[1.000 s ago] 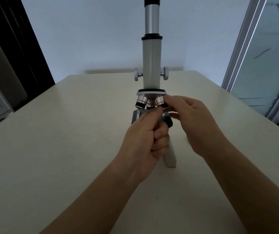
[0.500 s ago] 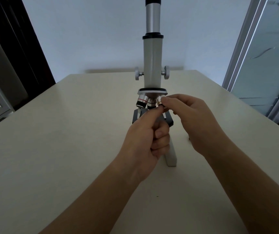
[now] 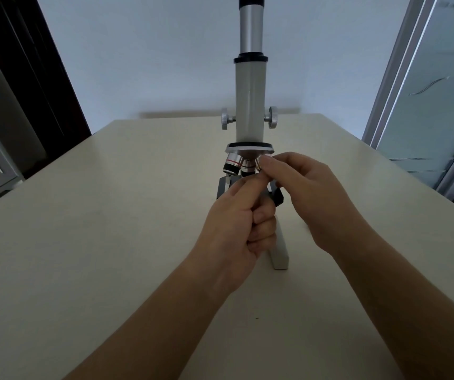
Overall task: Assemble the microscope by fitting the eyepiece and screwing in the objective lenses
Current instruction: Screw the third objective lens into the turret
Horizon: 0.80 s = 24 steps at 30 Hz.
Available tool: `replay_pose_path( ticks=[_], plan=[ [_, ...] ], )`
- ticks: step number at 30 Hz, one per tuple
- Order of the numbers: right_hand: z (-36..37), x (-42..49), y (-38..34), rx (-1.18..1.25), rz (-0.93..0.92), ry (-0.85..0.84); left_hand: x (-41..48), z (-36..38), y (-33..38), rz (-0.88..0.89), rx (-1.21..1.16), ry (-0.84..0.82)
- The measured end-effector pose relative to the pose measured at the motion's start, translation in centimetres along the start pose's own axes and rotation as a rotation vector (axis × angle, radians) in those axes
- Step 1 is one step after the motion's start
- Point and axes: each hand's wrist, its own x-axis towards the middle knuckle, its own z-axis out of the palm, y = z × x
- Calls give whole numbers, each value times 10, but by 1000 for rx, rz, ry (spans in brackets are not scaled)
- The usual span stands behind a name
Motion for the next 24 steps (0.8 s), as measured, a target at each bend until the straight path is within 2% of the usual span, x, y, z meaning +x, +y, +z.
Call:
replay_pose_path(
  ticks=[17,24],
  plan=[
    [-2,-1,-4,-57,-13,82,-1,1,1,-1,-2,3],
    [0,-2,-3,-39,-25,47,-1,0,1,1,14,14]
  ],
)
